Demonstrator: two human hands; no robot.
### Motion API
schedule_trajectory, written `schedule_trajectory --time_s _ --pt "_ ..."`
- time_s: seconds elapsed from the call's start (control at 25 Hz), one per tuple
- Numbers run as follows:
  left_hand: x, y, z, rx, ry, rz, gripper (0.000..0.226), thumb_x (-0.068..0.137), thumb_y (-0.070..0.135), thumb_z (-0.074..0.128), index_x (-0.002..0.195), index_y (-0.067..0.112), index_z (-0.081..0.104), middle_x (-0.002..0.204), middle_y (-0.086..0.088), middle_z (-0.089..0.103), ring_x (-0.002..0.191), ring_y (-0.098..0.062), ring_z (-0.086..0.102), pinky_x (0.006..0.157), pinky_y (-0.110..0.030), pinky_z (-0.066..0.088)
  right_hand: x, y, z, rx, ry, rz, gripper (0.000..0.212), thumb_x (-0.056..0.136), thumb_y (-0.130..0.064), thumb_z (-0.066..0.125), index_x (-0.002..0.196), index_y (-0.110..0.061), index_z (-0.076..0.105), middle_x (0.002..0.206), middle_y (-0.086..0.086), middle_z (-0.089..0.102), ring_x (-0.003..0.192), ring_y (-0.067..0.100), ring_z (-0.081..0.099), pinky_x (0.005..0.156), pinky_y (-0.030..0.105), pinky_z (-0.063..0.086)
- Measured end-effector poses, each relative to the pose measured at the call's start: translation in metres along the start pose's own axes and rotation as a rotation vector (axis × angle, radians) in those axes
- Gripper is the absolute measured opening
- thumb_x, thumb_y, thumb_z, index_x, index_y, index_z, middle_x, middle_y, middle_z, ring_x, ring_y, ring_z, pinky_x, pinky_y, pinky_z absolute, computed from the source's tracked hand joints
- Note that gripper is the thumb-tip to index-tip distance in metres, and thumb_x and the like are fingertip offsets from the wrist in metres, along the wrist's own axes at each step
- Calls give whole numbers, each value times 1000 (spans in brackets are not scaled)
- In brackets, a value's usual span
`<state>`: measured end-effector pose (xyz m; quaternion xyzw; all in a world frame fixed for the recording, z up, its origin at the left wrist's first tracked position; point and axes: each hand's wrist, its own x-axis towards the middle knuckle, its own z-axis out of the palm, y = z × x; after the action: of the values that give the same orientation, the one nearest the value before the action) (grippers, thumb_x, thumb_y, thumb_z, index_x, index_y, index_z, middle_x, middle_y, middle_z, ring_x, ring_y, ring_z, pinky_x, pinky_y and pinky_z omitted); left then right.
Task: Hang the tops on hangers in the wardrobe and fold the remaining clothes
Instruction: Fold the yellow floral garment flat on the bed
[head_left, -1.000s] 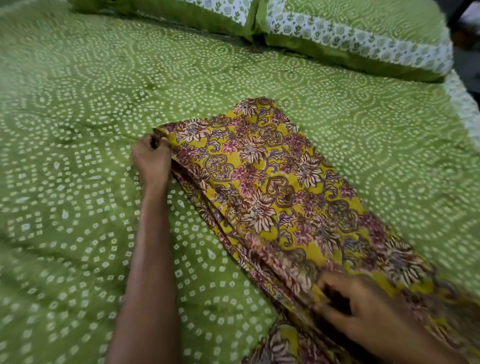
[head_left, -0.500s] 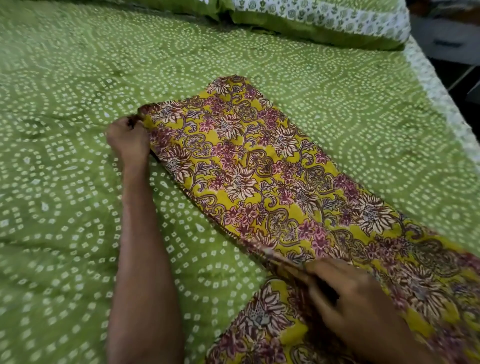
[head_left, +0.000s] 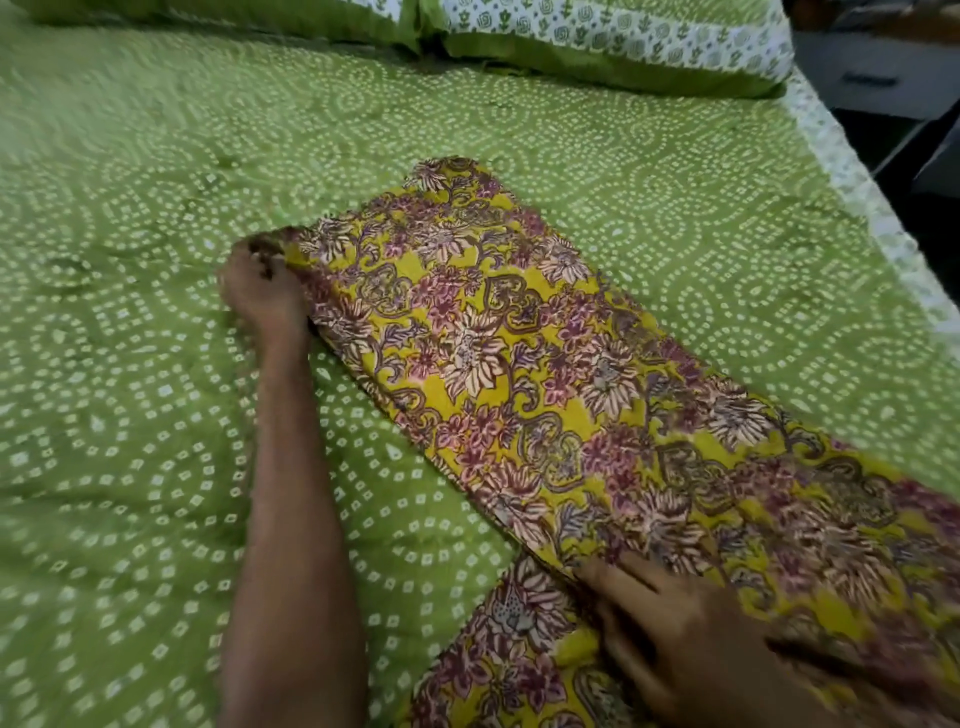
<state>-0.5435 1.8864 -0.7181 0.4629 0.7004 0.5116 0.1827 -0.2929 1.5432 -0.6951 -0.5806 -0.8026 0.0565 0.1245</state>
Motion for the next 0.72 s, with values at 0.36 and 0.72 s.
schedule_trajectory --time_s 0.36,0.72 --pt "-38 25 -29 -94 -207 -116 61 88 18 53 142 1 30 134 -20 48 122 -31 49 103 -32 41 4 -3 -21 180 -328 108 49 94 -23 40 141 -30 29 128 -3 46 101 20 53 77 29 37" --pt "-167 56 -76 -4 -483 -249 75 83 10 61 143 5 16 116 -29 53 88 -36 60 77 -39 57 -20 9 -32 279 -437 72 63 92 -17 52 148 -23 25 144 10 30 126 26 39 102 32 37"
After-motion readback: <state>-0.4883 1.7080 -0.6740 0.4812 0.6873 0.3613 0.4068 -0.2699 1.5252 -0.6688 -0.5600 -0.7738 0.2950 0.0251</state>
